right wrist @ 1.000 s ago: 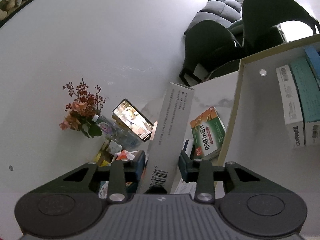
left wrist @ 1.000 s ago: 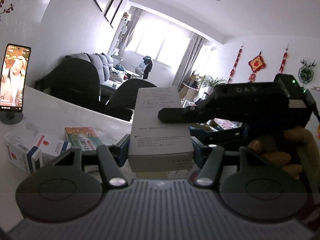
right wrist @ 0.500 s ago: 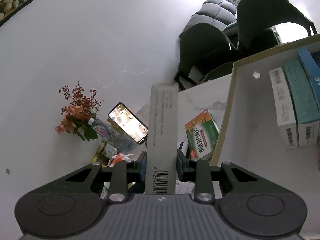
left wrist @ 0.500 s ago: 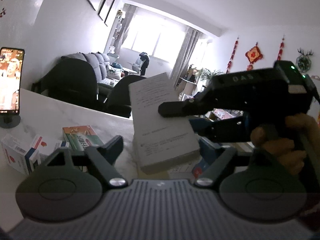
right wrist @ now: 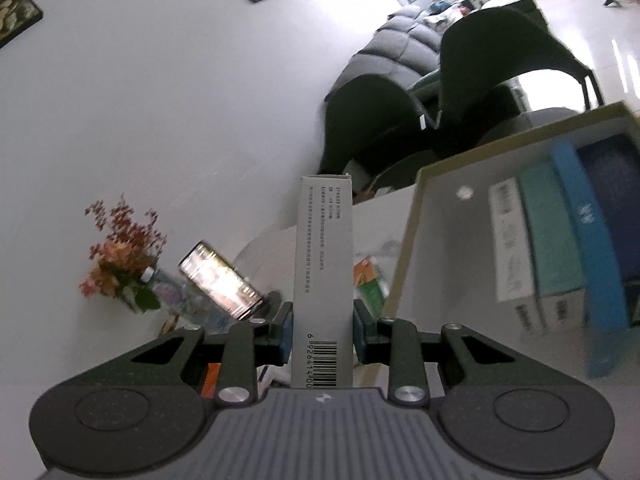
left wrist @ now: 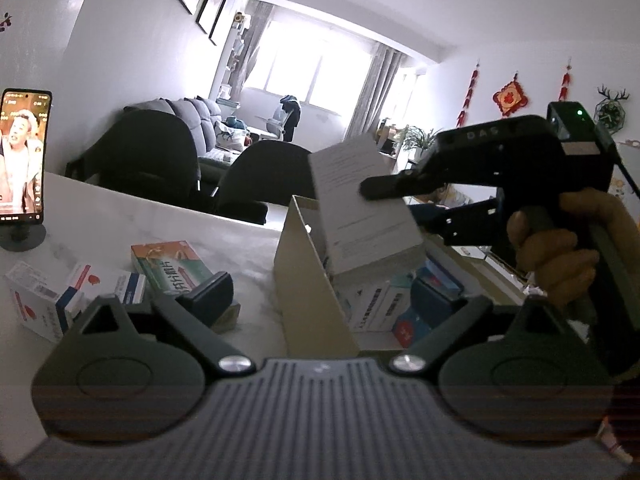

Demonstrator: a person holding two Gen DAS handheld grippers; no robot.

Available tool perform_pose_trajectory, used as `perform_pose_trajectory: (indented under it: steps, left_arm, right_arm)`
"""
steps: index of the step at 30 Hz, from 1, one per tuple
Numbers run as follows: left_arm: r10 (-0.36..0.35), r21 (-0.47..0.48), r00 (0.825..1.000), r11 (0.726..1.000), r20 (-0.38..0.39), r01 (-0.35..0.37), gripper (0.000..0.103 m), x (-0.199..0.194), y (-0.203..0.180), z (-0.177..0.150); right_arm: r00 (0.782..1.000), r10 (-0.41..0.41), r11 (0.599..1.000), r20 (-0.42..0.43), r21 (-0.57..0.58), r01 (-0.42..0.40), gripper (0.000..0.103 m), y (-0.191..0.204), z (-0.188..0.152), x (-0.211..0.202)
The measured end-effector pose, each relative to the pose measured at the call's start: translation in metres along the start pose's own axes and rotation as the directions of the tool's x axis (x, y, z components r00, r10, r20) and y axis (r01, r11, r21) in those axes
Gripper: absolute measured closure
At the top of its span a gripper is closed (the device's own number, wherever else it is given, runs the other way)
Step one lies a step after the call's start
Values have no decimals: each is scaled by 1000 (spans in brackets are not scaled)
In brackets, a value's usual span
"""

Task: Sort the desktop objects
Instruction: 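Carry the long white box with the right gripper and lower it into the cardboard box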

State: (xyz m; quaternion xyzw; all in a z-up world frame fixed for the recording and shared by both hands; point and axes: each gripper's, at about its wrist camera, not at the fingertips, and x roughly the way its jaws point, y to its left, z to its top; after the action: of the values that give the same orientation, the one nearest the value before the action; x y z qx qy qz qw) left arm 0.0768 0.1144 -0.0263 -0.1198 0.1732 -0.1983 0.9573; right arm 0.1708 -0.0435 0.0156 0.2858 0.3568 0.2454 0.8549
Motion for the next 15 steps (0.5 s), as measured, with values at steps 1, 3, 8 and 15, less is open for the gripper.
perform_pose_trajectory:
  steps: [1,3,8,15]
  left_arm:
    - [2,-2,1000,1000,1,-2,6,-1,1,0]
    - [4,-7,1000,1000,0,-4,6,-1,1,0]
    - [21,-21,1000,1000,-10,-21,6,-3,7,-3]
    - [56,-34,998,998,-31,-57,5,-7,15,-5]
  right_arm:
    - [1000,-10,1000,7,2,10,71,-2,3,-1]
    - [999,-33,999,19,5,33,71,-6,7,-2]
    - [991,-129,991,28,-28,130,71,-11,12,7]
    - [954,-299,942,25,-149,300,71,-12,8,41]
